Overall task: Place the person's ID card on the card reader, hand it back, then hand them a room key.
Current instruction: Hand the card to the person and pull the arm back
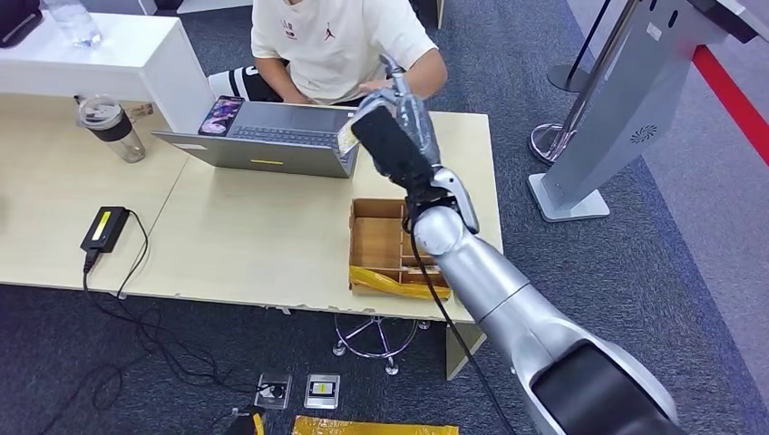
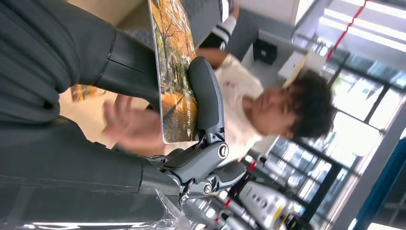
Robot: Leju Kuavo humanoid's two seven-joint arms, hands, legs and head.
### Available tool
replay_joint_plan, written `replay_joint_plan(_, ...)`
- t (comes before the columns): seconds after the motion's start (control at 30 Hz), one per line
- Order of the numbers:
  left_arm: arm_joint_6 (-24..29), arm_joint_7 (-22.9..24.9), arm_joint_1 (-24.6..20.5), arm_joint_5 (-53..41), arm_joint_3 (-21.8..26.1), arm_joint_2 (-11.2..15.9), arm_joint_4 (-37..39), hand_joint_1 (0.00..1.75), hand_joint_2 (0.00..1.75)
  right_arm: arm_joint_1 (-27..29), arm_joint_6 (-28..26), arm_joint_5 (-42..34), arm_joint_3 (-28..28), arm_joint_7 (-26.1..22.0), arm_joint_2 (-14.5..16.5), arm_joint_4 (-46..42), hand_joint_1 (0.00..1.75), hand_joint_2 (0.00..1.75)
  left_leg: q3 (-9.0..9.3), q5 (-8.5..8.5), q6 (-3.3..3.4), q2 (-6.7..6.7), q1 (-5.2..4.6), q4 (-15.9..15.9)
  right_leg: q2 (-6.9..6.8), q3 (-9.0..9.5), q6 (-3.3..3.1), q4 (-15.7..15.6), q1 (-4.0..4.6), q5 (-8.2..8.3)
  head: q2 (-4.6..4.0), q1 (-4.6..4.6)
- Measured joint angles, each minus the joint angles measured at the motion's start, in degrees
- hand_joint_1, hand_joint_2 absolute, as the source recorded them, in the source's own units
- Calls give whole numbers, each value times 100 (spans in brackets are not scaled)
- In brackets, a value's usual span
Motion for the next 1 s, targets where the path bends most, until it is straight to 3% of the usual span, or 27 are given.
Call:
replay_joint_plan(0.17,-25,422,-439,-218,-127,-287,-12,0,175,-216,140,702,345,376,415,377,175,175,2,2,1,1,-2,0,2,9,2,-5,-3,3,0,4)
replay_joint_plan(0.3,-15,479,-573,-293,-207,-394,-19,0,175,-118,121,925,595,588,615,521,175,175,-1,1,1,5,-3,4,11,-4,3,-6,-4,4,0,-1)
replay_joint_plan(0.53,113,364,-600,-500,-238,-419,-7,0,175,-815,558,1018,692,42,444,972,175,175,-6,1,1,8,-2,5,15,-11,3,-6,-3,4,0,1)
replay_joint_plan(0.77,137,355,-615,-537,-245,-422,20,0,175,-1073,528,1096,721,67,348,1318,175,175,-7,1,0,10,-2,5,17,-13,4,-5,-3,4,0,1)
replay_joint_plan(1.0,192,355,-630,-697,-326,-432,42,0,175,-1185,422,1547,784,428,270,1606,175,175,-8,0,1,11,-2,5,18,-14,4,-6,-3,4,0,1)
